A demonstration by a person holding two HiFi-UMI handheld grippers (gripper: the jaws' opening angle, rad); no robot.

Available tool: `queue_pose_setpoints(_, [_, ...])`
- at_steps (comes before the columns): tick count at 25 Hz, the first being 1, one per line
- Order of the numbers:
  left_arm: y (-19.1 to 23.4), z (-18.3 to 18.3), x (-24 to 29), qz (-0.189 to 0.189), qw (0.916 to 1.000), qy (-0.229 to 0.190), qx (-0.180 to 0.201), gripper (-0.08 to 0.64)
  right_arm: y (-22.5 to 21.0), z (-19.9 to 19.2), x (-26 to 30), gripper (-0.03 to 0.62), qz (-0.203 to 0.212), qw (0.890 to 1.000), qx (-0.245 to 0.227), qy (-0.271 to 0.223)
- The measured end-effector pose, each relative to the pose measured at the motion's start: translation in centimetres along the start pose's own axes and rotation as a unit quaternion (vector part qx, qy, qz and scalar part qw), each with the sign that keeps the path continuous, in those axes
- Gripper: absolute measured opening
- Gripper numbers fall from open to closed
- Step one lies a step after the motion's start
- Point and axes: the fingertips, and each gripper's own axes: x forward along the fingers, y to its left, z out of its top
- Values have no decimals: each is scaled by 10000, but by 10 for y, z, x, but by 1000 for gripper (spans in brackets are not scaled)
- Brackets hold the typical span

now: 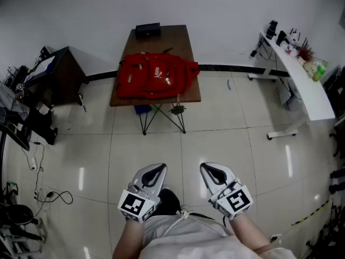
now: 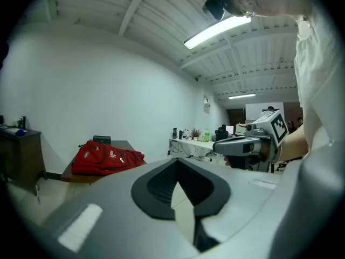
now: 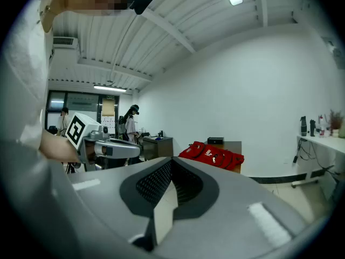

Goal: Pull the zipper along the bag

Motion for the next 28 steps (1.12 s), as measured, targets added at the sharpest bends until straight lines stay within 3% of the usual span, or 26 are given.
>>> queue_pose_setpoints(6, [52, -14, 60, 47, 9995, 80, -302, 5, -63, -10, 48, 3, -183, 9997, 91, 149])
queue_pose_setpoints(10, [104, -24, 111, 61, 9988, 138, -472, 5, -94, -7, 95, 3, 100, 9992, 363, 121])
queue_pose_setpoints(19, [231, 2, 223, 139, 9986, 125, -486, 5, -197, 27, 216, 3, 202, 9988, 181, 404])
queue_pose_setpoints(25, [256, -15, 273, -85, 9982, 518, -278, 5, -232, 18, 272, 3, 467, 9951, -32, 869])
queue_pose_setpoints(28, [259, -33, 288, -137, 9957, 734, -552, 5, -237, -1, 290, 3, 672, 9911, -119, 1140])
